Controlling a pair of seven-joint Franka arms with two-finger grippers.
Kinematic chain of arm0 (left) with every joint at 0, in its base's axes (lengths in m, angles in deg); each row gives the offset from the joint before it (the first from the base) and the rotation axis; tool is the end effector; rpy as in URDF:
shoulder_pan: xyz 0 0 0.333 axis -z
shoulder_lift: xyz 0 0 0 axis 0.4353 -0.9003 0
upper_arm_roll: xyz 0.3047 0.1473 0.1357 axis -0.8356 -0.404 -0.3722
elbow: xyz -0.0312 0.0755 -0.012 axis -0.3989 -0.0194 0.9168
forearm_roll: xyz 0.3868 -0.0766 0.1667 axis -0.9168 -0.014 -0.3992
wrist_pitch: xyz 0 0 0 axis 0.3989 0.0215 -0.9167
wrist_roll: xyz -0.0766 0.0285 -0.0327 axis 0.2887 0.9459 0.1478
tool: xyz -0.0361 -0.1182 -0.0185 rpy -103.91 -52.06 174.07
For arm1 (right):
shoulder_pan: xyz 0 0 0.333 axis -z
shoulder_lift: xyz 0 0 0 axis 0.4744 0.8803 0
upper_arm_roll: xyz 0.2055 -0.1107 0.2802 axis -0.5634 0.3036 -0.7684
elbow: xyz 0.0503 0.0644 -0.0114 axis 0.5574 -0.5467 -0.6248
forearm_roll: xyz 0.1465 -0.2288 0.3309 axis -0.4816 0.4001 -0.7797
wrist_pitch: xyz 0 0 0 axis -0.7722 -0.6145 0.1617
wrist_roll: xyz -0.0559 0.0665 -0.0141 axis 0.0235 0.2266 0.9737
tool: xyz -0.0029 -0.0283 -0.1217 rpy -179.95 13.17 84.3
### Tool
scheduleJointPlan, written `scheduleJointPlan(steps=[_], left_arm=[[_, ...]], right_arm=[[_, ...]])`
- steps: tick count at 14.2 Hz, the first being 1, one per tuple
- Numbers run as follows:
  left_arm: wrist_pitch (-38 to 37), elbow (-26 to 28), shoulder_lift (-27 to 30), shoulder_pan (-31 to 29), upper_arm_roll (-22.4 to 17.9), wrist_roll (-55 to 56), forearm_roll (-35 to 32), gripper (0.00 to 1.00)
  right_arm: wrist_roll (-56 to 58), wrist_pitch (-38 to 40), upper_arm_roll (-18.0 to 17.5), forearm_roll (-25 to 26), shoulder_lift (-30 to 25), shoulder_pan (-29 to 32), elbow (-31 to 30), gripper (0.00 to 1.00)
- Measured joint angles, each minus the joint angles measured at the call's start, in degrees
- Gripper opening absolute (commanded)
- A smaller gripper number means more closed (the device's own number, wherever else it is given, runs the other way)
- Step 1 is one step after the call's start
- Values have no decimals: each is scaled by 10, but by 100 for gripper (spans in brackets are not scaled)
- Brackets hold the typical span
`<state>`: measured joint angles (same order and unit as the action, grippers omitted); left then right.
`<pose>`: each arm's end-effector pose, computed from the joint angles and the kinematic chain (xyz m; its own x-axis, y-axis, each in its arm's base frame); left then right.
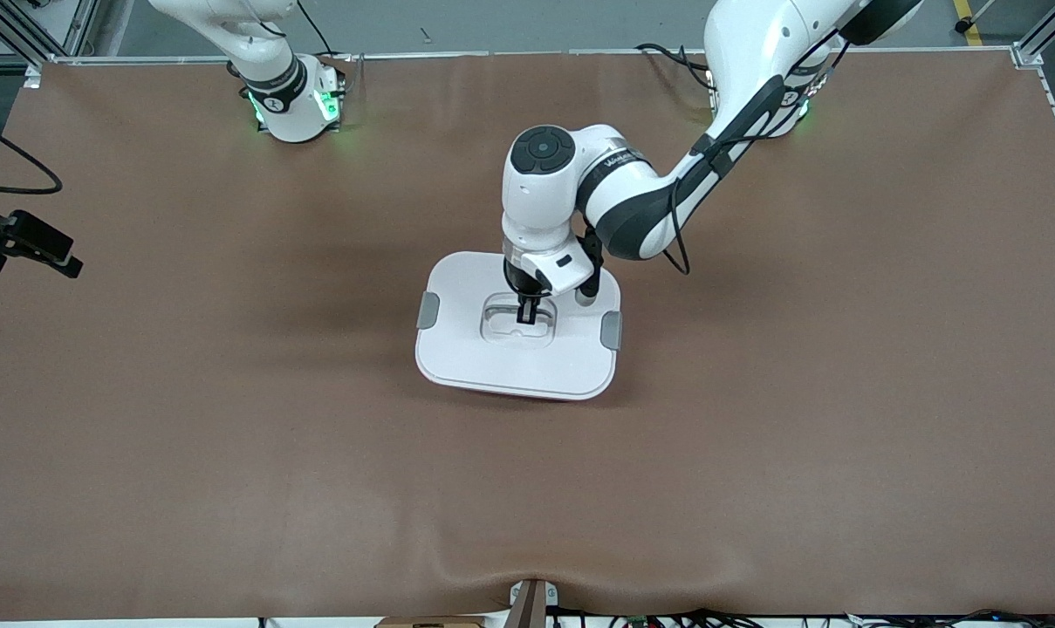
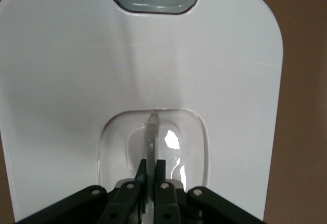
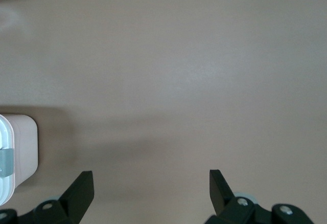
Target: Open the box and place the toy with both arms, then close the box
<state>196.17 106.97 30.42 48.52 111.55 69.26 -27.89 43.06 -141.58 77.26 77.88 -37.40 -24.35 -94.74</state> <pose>0.5541 -0.5627 0.3543 0.1241 0.9903 -0.0620 0.9748 -0.1099 0.1943 0.6141 -0.0385 0.6601 0.9919 -0.0999 0.0790 -0.0988 -0.9950 -0.0176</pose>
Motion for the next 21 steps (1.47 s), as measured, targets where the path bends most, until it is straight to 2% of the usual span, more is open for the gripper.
scheduleJointPlan(steps=[21], left_arm=[[0, 0, -5, 5, 0, 19, 0, 0]], right_arm=[[0, 0, 0, 0, 0, 0, 0, 100]])
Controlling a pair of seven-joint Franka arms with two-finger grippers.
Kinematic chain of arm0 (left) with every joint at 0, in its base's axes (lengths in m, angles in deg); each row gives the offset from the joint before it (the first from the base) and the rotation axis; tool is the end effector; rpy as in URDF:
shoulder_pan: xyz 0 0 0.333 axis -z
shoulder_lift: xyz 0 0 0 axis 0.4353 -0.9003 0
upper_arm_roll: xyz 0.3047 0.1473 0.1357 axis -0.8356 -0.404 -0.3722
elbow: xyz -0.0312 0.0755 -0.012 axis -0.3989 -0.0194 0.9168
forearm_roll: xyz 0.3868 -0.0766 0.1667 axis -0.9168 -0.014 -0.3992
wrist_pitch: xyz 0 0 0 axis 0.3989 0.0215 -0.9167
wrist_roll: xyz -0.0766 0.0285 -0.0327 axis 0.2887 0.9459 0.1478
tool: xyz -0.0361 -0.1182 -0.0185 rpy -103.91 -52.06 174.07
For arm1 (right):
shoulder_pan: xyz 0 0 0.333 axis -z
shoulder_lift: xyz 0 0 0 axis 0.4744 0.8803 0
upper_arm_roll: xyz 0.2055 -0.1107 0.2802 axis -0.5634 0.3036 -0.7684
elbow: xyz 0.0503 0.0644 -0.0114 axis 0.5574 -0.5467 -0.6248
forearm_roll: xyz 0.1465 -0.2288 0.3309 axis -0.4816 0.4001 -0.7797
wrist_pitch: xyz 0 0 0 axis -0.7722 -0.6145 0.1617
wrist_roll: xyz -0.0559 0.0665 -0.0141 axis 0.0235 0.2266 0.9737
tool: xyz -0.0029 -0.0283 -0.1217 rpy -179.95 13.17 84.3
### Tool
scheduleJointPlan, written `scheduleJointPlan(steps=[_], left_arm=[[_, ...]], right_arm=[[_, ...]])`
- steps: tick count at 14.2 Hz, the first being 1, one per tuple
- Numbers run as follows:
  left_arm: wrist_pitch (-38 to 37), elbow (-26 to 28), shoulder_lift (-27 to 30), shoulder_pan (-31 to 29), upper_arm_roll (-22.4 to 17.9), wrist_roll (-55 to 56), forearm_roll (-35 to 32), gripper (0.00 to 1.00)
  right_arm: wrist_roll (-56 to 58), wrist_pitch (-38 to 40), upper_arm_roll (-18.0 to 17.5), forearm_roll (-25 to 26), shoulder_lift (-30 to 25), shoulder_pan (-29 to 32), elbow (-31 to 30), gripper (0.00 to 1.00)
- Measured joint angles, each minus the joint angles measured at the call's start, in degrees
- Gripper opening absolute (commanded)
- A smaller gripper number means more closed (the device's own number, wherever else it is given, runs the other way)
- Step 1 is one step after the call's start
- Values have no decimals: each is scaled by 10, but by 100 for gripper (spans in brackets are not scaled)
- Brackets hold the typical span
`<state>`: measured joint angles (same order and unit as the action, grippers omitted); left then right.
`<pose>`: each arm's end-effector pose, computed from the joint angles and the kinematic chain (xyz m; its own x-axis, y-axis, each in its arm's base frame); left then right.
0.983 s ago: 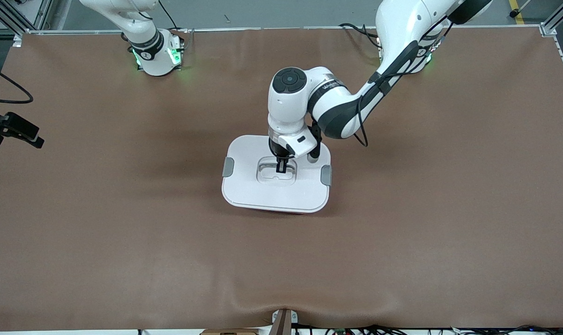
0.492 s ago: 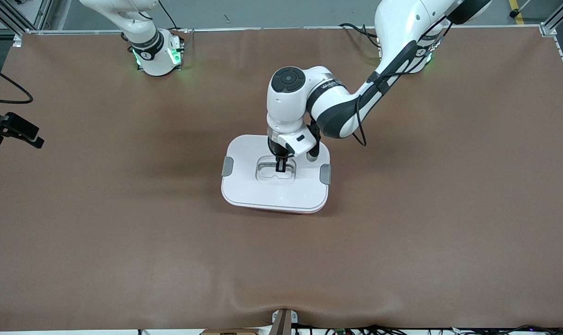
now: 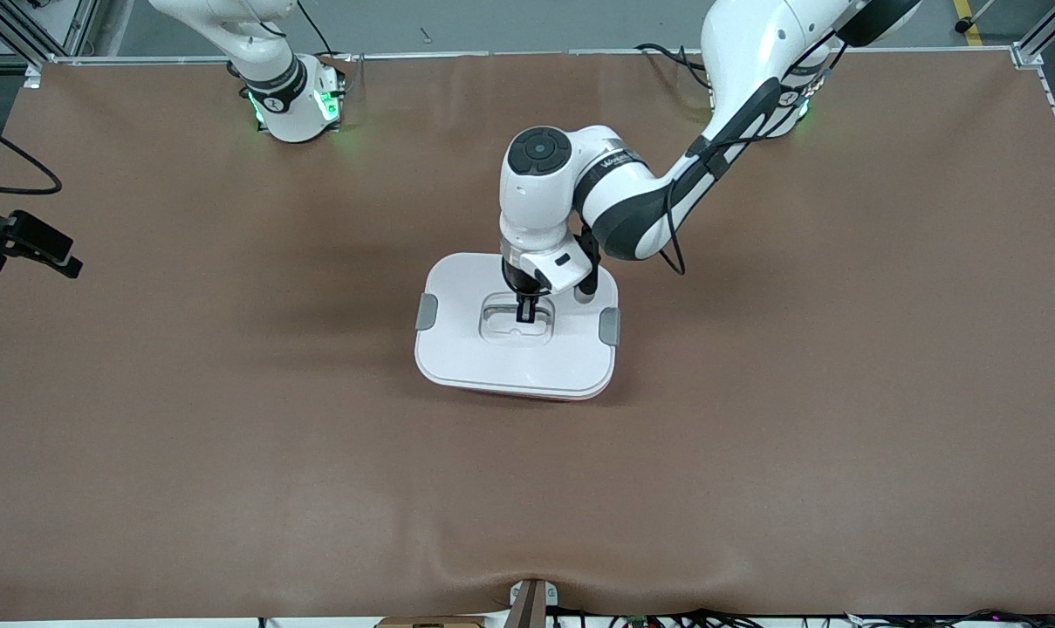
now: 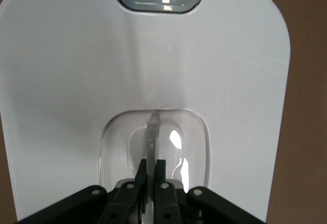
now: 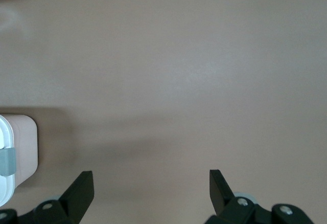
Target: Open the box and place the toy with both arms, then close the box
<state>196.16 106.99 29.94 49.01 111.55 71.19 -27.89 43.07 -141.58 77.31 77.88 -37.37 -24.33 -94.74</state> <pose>0.5493 -0.5675 0.3480 0.0992 0.9929 -0.0656 0.9792 -0.0857 0.1840 0.6142 -0.0393 0.6597 0.9918 -0.1009 0.0785 -0.0999 -0.9948 -0.0175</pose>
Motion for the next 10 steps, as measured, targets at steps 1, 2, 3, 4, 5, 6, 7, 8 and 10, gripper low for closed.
scheduleJointPlan(steps=[1, 2, 3, 4, 5, 6, 7, 8, 10], left_arm=[[0, 0, 0, 0, 0, 0, 0, 0], [0, 0, -1, 0, 0, 0, 0, 0], [0, 0, -1, 0, 0, 0, 0, 0], [0, 0, -1, 0, 0, 0, 0, 0], [0, 0, -1, 0, 0, 0, 0, 0], [0, 0, -1, 0, 0, 0, 0, 0], [0, 0, -1, -1, 0, 0, 0, 0], [0, 0, -1, -1, 0, -1, 0, 0], [0, 0, -1, -1, 0, -11, 0, 0]], right_arm=[[0, 0, 0, 0, 0, 0, 0, 100], [0, 0, 0, 0, 0, 0, 0, 100], [0, 0, 0, 0, 0, 0, 0, 100], [0, 0, 0, 0, 0, 0, 0, 100], [0, 0, 0, 0, 0, 0, 0, 100], [0, 0, 0, 0, 0, 0, 0, 100], [0, 0, 0, 0, 0, 0, 0, 100], [0, 0, 0, 0, 0, 0, 0, 100], [0, 0, 0, 0, 0, 0, 0, 100]])
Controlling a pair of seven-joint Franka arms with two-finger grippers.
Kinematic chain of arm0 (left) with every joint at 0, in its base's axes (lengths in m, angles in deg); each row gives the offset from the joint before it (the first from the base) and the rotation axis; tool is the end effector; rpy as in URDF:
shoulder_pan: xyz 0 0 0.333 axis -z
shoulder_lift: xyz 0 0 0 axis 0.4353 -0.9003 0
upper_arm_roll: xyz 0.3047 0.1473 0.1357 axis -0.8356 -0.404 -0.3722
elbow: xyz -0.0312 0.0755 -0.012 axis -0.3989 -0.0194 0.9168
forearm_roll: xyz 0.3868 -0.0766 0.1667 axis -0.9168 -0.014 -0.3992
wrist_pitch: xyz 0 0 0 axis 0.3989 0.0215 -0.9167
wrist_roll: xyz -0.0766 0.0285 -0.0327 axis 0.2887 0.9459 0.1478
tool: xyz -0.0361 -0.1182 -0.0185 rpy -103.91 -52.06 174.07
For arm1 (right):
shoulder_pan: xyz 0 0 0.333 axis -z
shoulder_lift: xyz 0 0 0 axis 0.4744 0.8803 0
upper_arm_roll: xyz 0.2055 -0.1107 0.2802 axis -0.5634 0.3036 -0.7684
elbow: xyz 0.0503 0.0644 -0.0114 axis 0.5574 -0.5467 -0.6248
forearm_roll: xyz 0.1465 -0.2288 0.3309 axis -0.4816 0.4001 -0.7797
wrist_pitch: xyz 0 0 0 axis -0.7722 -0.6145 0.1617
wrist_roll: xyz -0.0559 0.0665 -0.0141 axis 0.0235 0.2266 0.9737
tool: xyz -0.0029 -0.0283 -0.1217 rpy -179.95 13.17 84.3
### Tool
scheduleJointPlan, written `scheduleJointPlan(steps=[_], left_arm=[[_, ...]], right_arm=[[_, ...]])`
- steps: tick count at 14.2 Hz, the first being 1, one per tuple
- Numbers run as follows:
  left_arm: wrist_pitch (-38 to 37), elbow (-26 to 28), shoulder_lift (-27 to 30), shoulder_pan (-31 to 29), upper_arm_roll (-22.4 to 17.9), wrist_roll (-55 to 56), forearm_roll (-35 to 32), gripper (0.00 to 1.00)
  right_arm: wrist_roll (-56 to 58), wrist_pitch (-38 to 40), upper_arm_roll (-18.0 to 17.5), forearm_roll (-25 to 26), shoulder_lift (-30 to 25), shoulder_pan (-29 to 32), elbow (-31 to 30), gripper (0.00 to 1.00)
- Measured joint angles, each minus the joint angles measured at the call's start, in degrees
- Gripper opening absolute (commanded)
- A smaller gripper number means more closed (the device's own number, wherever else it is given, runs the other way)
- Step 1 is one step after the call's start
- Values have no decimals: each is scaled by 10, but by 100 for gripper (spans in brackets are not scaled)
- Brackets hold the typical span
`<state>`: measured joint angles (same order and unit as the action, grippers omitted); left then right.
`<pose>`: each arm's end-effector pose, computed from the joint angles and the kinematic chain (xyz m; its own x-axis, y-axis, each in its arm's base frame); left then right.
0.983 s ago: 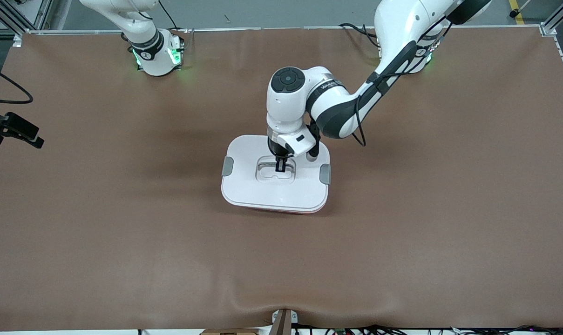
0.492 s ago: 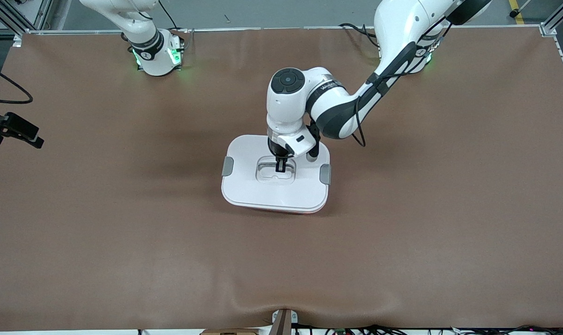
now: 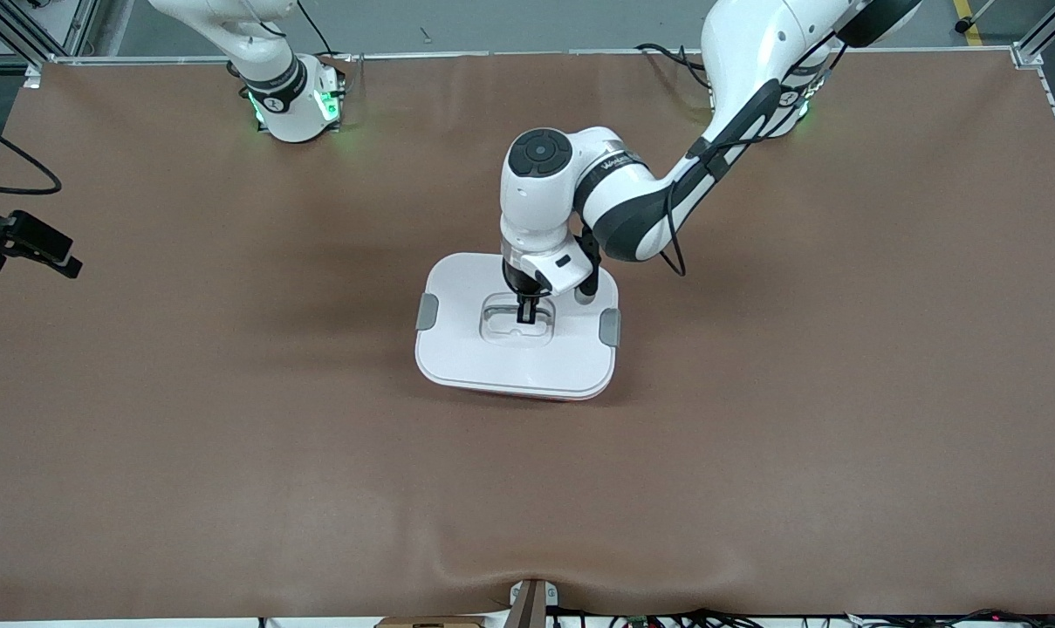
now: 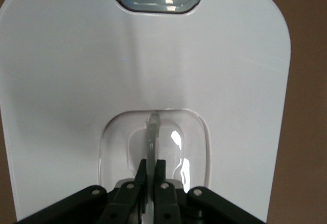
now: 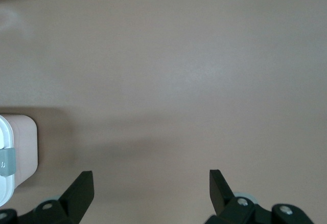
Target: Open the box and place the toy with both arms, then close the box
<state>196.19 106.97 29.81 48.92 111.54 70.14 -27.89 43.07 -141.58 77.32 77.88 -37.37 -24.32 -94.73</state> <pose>0.5505 -0.5666 0.3466 0.1153 0.9914 -0.0621 0.9777 -0.1022 0.1836 0.6142 -0.0395 0.6598 0.9917 -0.1013 0.0787 -0.1002 -0.9948 -0.0175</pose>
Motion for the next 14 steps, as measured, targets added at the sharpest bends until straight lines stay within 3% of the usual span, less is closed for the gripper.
scheduleJointPlan(steps=[6, 7, 8, 9, 10, 14], left_arm=[[1, 0, -2, -1, 0, -22, 0, 1], [1, 0, -2, -1, 0, -22, 0, 12], [1, -1, -2, -1, 0, -23, 0, 38], [1, 0, -3, -1, 0, -23, 0, 76], [1, 0, -5, -1, 0, -23, 0, 100], [1, -3, -8, -1, 0, -25, 1, 100]], right_arm=[[0, 0, 0, 0, 0, 0, 0, 100], [0, 0, 0, 0, 0, 0, 0, 100], [0, 0, 0, 0, 0, 0, 0, 100], [0, 0, 0, 0, 0, 0, 0, 100], [0, 0, 0, 0, 0, 0, 0, 100], [0, 0, 0, 0, 0, 0, 0, 100]])
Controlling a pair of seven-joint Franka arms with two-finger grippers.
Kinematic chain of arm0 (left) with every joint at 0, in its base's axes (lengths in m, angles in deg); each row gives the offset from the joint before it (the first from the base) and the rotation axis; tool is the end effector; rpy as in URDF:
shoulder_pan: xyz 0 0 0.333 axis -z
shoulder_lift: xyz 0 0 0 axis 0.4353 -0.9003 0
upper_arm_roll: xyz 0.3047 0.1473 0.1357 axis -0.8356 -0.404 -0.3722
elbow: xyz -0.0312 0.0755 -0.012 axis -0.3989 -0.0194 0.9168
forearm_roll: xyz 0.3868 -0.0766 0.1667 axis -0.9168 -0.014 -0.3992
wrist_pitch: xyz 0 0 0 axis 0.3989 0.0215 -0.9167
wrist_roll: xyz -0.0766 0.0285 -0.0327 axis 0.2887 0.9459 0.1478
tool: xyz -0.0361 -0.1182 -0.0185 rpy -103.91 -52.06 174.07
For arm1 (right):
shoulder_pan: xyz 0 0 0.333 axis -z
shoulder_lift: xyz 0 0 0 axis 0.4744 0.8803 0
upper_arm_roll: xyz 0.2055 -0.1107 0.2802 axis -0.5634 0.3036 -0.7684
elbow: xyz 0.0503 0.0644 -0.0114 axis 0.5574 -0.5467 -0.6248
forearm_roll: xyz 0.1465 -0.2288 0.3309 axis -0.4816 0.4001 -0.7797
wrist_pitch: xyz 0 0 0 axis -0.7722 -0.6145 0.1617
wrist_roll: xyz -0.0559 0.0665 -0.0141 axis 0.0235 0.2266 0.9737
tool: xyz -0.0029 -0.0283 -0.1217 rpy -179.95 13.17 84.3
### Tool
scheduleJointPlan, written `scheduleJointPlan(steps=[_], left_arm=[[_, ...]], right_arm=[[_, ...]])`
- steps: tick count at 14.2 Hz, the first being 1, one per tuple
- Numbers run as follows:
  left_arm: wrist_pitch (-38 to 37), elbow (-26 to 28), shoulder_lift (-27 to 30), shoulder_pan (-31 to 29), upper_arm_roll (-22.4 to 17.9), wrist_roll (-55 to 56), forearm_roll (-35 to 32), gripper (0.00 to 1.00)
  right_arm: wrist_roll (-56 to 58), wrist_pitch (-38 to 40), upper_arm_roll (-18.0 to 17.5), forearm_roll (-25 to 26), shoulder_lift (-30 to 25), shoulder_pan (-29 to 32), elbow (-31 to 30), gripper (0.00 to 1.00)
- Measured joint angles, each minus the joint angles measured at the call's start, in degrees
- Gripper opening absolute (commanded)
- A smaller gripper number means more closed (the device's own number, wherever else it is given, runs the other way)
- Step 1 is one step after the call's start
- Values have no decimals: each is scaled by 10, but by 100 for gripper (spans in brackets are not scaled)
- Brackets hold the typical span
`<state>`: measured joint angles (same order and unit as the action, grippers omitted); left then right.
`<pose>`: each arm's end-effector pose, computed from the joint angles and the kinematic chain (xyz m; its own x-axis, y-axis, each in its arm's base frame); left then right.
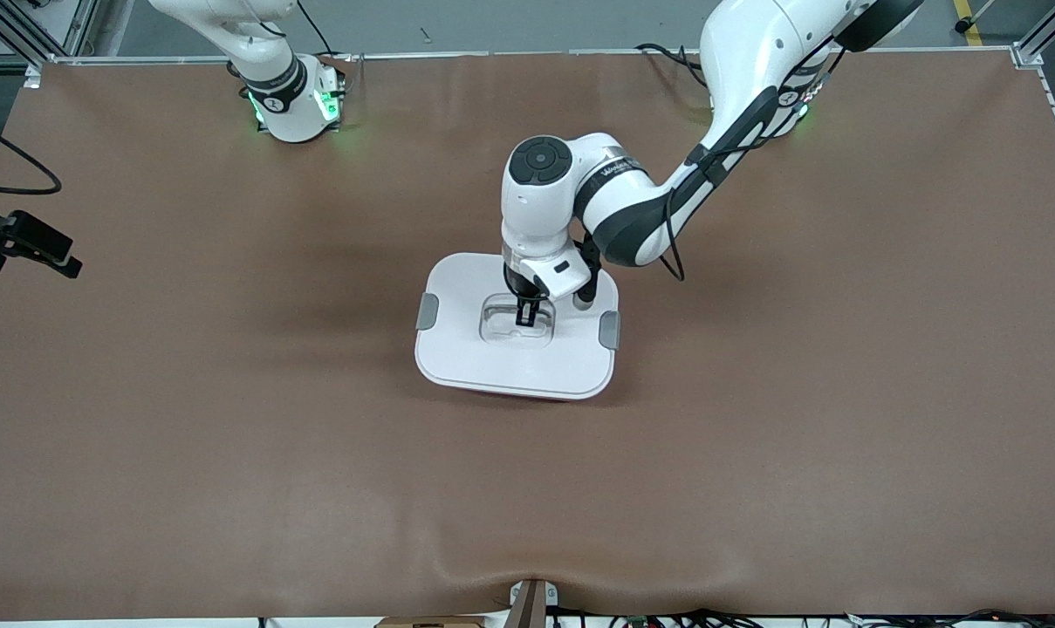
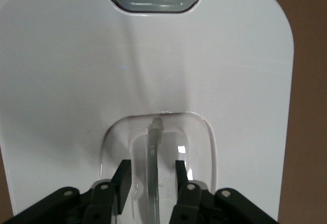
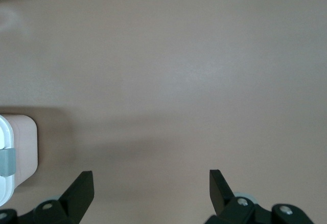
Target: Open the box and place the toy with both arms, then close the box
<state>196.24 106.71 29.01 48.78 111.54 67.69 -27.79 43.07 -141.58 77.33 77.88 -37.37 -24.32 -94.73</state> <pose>0.5532 -0.5657 0.3387 0.1519 0.9869 -0.0552 0.9745 -0.1401 0.1754 0.6142 -0.0396 0.6598 0.9917 -0.1015 0.0787 -0.1004 -0.9948 -0.0175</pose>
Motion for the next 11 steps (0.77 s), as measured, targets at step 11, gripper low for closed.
scheduleJointPlan(steps=[11], left_arm=[[-121, -21, 95, -20, 7, -97, 76, 100]], right_arm=[[0, 0, 0, 0, 0, 0, 0, 100]])
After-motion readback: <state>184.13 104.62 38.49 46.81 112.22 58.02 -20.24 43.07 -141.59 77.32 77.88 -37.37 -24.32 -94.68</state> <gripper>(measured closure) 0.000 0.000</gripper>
